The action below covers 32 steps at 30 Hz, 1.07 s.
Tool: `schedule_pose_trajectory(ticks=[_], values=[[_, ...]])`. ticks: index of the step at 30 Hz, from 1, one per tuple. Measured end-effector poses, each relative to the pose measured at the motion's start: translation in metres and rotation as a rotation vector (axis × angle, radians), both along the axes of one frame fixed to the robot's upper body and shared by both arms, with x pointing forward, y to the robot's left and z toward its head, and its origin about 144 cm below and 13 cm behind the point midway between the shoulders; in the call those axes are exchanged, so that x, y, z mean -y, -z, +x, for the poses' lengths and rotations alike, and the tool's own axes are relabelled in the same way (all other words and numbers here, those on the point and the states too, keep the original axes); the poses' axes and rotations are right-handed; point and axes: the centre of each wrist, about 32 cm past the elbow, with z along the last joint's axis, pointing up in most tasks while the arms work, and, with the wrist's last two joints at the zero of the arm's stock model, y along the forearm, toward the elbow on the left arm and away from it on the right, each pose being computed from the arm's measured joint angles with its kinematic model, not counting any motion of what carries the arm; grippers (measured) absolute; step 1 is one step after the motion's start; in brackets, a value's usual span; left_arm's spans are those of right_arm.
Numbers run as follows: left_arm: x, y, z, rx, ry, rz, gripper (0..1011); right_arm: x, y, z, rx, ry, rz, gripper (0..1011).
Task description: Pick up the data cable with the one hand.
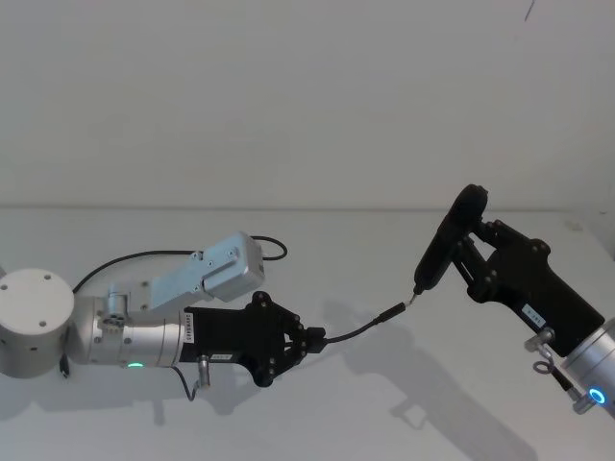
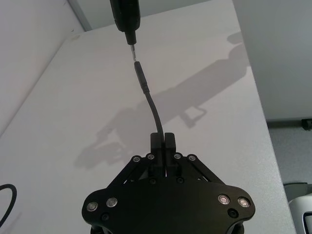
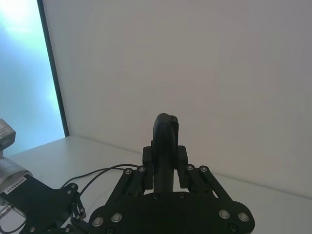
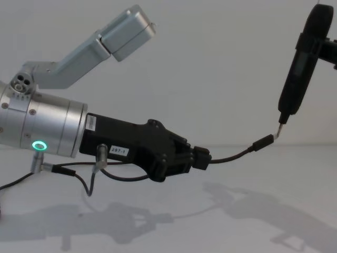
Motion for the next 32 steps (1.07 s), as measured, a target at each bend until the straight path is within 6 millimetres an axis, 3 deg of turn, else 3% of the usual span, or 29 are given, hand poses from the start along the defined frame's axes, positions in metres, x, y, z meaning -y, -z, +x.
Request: schedule_pose_trajectory(ticks=[32], values=[[0.0000, 0.0000, 0.0000, 0.000, 0.000, 0.000, 39, -0.0001, -0.0017, -0.0005, 0.007, -0.024, 0.005, 279]])
